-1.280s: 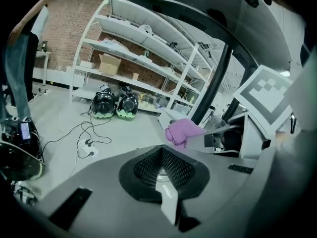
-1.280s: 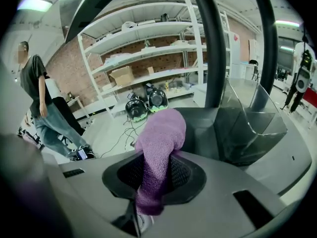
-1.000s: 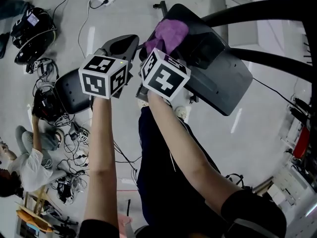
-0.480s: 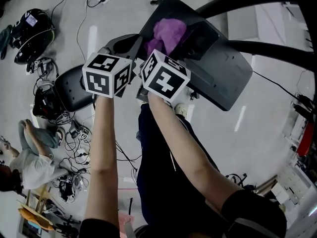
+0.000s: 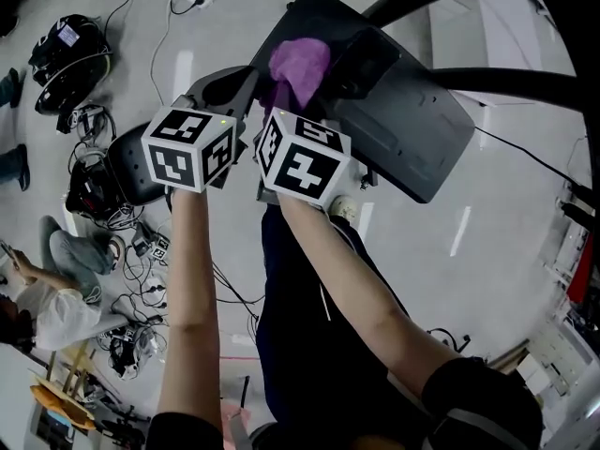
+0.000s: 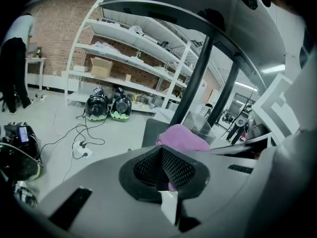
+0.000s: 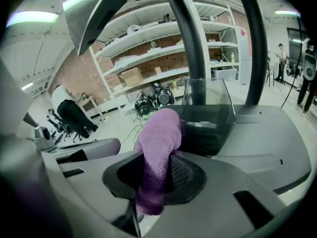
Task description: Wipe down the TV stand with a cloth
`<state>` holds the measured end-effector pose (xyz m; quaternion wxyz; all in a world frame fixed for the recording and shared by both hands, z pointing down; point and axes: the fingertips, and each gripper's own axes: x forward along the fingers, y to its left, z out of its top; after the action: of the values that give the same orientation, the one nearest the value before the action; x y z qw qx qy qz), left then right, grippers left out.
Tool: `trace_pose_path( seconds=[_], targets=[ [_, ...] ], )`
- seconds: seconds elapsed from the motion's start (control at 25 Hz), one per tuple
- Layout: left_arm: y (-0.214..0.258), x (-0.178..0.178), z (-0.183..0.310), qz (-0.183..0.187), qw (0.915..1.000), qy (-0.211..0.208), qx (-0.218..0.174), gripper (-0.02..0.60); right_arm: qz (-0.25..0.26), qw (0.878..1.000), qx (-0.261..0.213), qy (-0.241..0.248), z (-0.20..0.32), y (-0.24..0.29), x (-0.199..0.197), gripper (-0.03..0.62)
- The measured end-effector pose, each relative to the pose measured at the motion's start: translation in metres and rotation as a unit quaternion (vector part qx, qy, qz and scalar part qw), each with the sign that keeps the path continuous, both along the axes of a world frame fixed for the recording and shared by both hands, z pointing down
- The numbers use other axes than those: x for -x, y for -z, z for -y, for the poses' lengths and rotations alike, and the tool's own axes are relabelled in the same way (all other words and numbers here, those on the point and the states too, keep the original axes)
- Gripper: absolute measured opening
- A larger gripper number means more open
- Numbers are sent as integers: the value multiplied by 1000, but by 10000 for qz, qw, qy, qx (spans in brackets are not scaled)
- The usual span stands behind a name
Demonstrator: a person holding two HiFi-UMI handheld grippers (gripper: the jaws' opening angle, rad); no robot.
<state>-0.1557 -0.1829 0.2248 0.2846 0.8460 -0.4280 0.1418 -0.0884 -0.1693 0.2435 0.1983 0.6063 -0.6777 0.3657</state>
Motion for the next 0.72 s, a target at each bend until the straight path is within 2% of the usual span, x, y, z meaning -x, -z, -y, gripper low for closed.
trace_pose_path(
  seconds=[0.2,0.72],
  targets=[
    [20,-10,-17,42,10000,-6,-80,5,155,9982,-225,533,-19,28,-3,100],
    [72,-95,-35,-146,9994,-133,-276,5,153,9908,-714,1140,-36,91,-79,100]
  ],
)
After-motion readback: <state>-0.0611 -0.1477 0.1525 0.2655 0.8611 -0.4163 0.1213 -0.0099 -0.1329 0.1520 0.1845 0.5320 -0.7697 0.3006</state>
